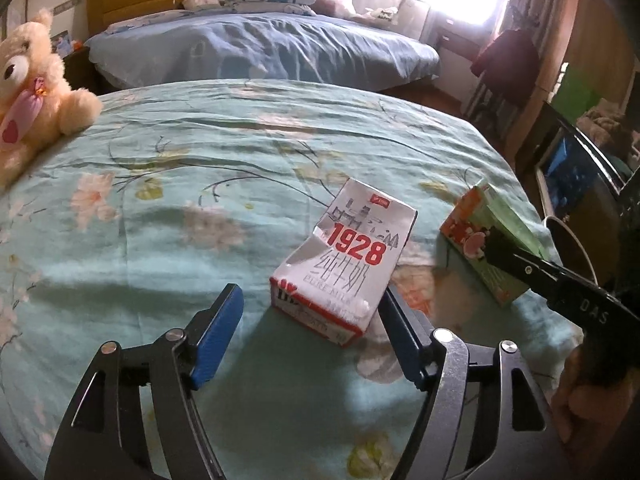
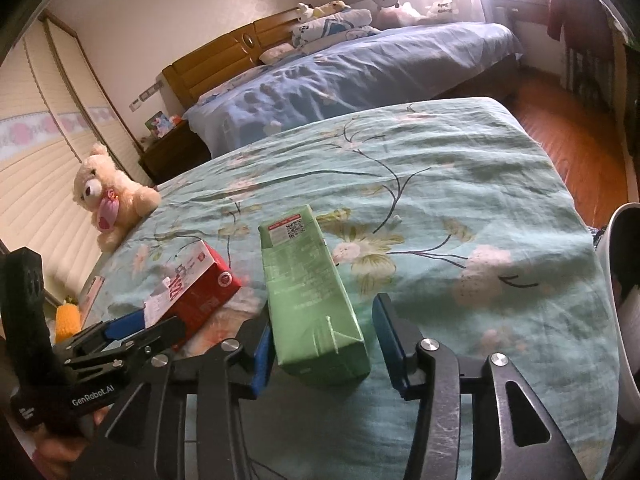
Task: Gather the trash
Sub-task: 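Grasp the white-red milk carton with the left tool while the right tool grasps the green carton, then carry the milk carton and green carton over the bin with both tools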
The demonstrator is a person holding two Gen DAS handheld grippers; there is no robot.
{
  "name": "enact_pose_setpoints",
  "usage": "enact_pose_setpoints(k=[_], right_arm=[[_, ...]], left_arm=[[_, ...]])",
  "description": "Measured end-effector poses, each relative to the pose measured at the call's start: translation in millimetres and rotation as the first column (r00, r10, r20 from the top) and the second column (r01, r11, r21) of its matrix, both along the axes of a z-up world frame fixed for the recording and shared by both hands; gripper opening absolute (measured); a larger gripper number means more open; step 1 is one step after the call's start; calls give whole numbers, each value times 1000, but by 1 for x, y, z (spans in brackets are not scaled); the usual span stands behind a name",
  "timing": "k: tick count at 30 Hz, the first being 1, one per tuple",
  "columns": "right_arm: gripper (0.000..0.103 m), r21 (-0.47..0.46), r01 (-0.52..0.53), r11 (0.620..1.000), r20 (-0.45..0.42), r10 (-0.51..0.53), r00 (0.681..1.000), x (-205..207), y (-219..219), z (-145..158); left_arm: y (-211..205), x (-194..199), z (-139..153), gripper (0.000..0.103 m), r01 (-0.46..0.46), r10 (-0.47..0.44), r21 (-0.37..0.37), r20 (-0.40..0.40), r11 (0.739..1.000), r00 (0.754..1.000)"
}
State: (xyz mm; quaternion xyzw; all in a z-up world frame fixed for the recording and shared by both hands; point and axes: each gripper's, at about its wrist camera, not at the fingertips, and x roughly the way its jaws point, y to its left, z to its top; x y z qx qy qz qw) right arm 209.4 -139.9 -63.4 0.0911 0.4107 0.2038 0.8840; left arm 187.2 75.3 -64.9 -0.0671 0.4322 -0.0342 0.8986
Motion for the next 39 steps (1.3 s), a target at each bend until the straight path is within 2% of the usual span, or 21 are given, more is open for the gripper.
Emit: enact_pose_setpoints(k=[2,3,4,5,15,19,23,28,33,36,39], right_arm=[[47,-15,-1,1000,2,1,1000,0,2,0],[45,-22,-1,1000,3,1,1000,0,3,0],[38,-27,-2,1000,6,3,1000,-1,4,0],[35,-34,-1,999,13,2,1000,-2,4,1],[34,-28,6,1000,67,-5,998,-30,-20,19],[34,-14,30,999,72,-29,997,-44,-39,23],[34,16,61,998,49,-62,997,-53,-58,20],[34,31,83,996,33,-84,996,-62,-72,17],[34,51,100,994,24,-101,995,-65,-79,16],[34,64,107,992,13,-108,994,-65,-83,15],[34,70,112,991,11,-113,994,-66,-86,14]], left_arm=[[-5,2,-1,68,16,-16,19,-1,1000,1000],[-8,3,-1,56,27,-28,21,3,999,1000],[-10,3,0,56,36,-36,21,3,999,999],[-13,3,0,56,37,-37,32,6,999,999],[-29,-26,10,53,22,-21,-12,56,1000,998],[-37,-39,20,53,20,-17,-36,85,999,996],[-53,-48,27,53,49,-46,-28,109,998,993],[-73,-50,21,53,95,-94,-17,84,995,992],[-78,-49,11,54,102,-101,-32,41,994,994],[-82,-45,4,63,97,-97,-15,-1,995,995],[-88,-41,-1,63,106,-106,10,-7,994,994]])
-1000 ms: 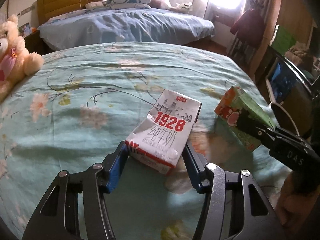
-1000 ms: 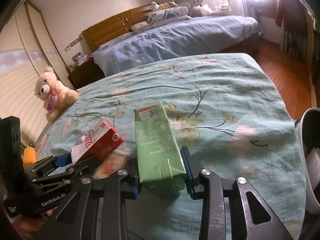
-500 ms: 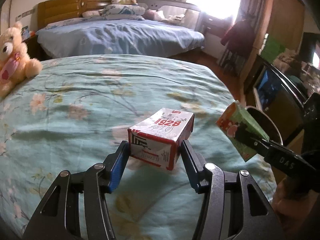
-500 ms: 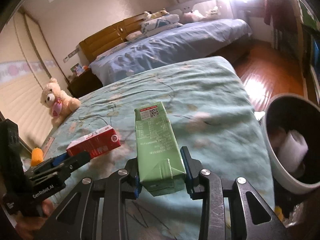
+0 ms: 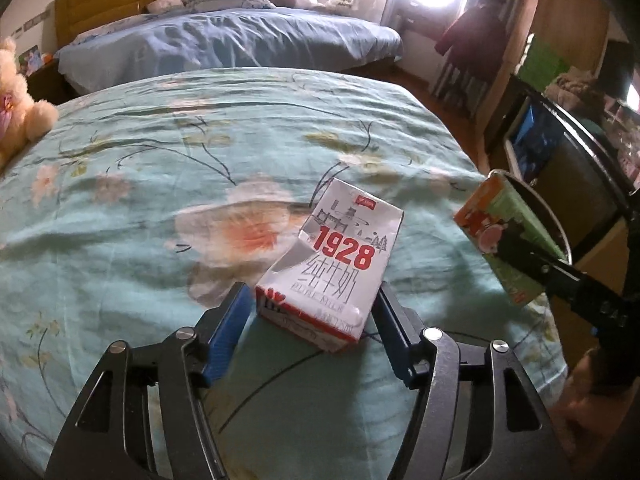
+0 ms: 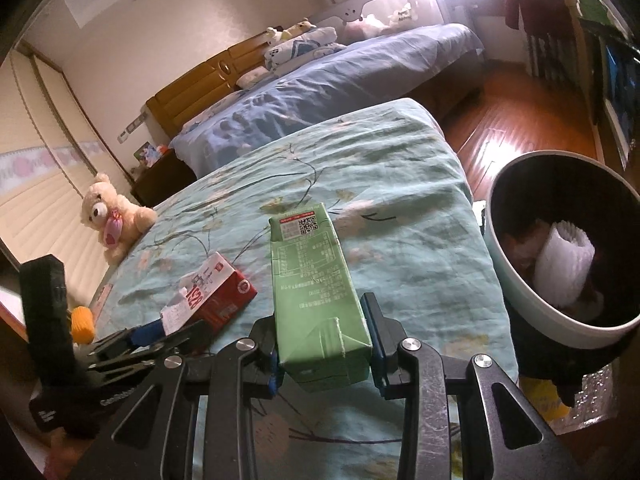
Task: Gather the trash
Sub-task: 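Carry the milk carton and green carton over the bin with both tools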
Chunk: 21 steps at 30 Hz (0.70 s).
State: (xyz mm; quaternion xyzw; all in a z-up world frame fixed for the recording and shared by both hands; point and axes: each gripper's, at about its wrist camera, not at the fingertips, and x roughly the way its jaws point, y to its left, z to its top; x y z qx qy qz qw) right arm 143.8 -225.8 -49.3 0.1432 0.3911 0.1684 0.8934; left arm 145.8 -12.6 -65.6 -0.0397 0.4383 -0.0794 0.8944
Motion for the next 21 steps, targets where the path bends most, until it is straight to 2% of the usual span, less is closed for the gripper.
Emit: enact_pose_setpoints(k=[4,21], right_arm=[[34,-3,6,1000,4,-6,1000,-1,-2,0],[34,-1,73,997,22,-73,997,-9,-36,8]], left_arm=[[-14,1,-1,56,44,-46,53,31,998,998],[-61,-5,21,53,144,-149,59,96,988,984]])
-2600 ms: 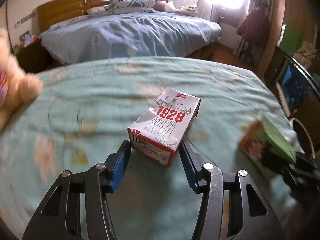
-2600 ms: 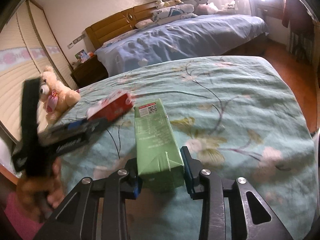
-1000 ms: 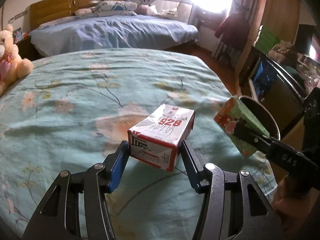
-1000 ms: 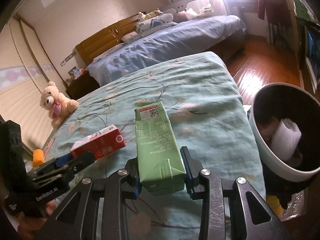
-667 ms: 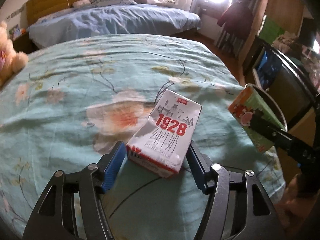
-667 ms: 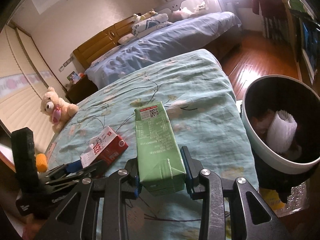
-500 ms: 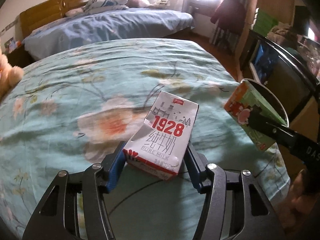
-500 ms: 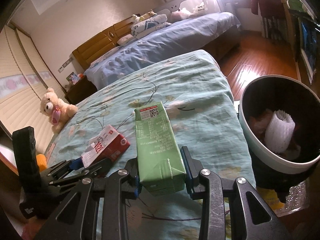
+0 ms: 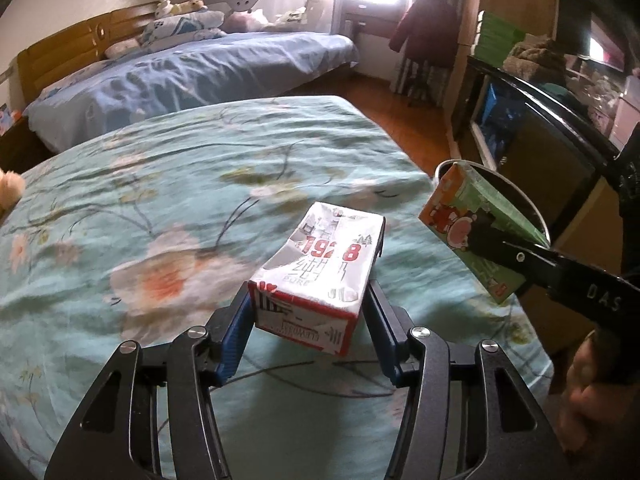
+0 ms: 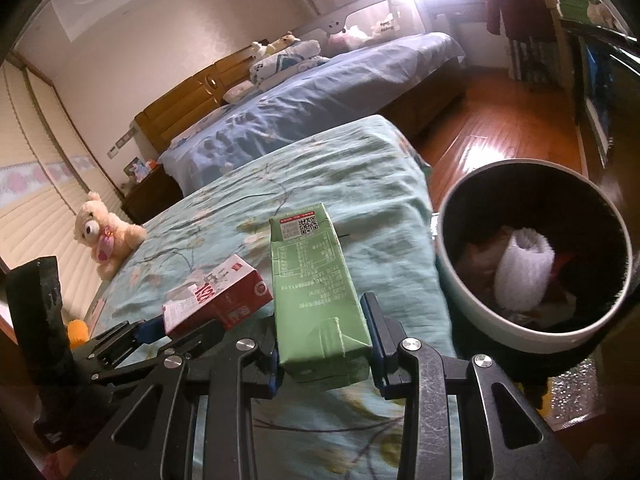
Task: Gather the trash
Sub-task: 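Carry the milk carton and green carton over the bin with both tools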
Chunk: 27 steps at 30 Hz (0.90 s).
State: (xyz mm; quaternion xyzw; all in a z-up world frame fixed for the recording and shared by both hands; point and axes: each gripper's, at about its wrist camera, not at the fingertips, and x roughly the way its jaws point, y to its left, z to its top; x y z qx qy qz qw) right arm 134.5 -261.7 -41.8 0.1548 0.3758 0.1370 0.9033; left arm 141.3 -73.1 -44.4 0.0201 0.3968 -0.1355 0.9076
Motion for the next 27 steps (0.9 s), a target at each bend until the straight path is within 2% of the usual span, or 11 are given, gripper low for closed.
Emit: enact_pose_setpoints(k=[27], right_arm=[[34,20,135,991,-5,-134,991,-10,-67,-1]], left_arm=[[-69,6,15,53,120,-119,-9,25,993,993]])
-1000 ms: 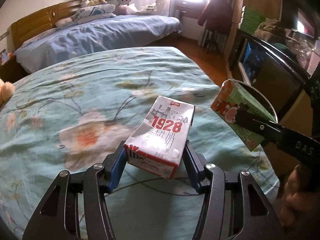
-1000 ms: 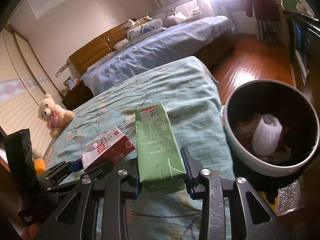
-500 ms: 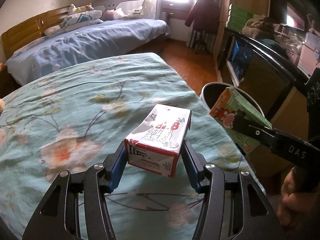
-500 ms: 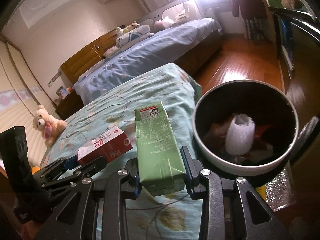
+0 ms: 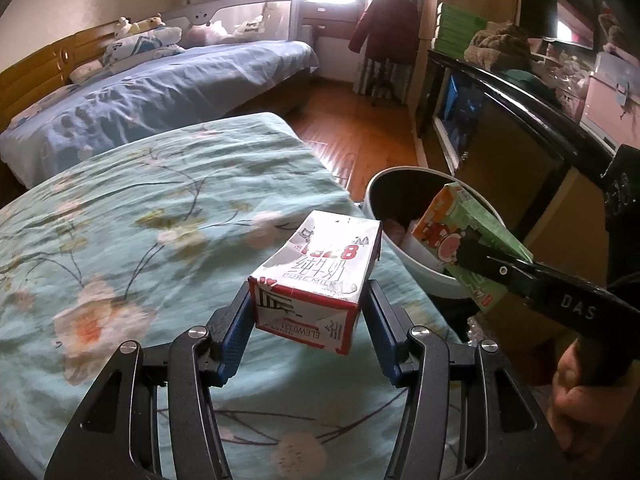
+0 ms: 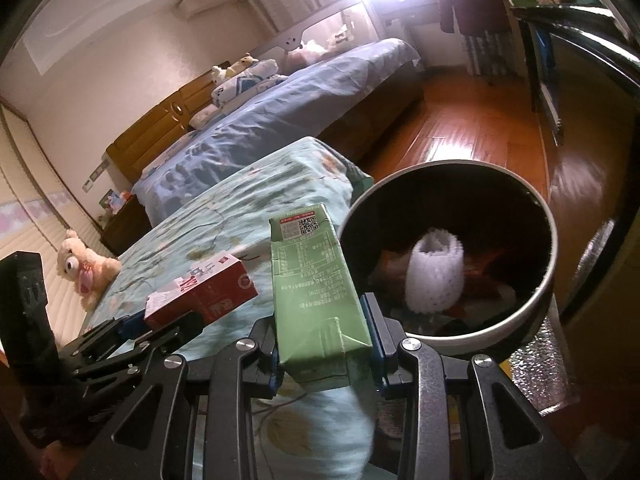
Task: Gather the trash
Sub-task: 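Carry the milk carton and green carton over the bin with both tools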
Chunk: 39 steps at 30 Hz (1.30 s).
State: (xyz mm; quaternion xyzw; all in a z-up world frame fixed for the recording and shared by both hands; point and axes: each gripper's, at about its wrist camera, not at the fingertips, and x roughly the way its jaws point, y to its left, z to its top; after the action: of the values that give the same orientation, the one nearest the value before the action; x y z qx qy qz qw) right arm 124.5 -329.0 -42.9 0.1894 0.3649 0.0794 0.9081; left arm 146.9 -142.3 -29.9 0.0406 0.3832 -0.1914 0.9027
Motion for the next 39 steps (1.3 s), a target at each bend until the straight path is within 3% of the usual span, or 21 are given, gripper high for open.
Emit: enact_pose_setpoints(k=[39], right_arm=[[34,-18,133,991,-34,-134,990,0,-67,-13]], left_arm=[[-76,13,5,53,110,-111,18,17,994,994]])
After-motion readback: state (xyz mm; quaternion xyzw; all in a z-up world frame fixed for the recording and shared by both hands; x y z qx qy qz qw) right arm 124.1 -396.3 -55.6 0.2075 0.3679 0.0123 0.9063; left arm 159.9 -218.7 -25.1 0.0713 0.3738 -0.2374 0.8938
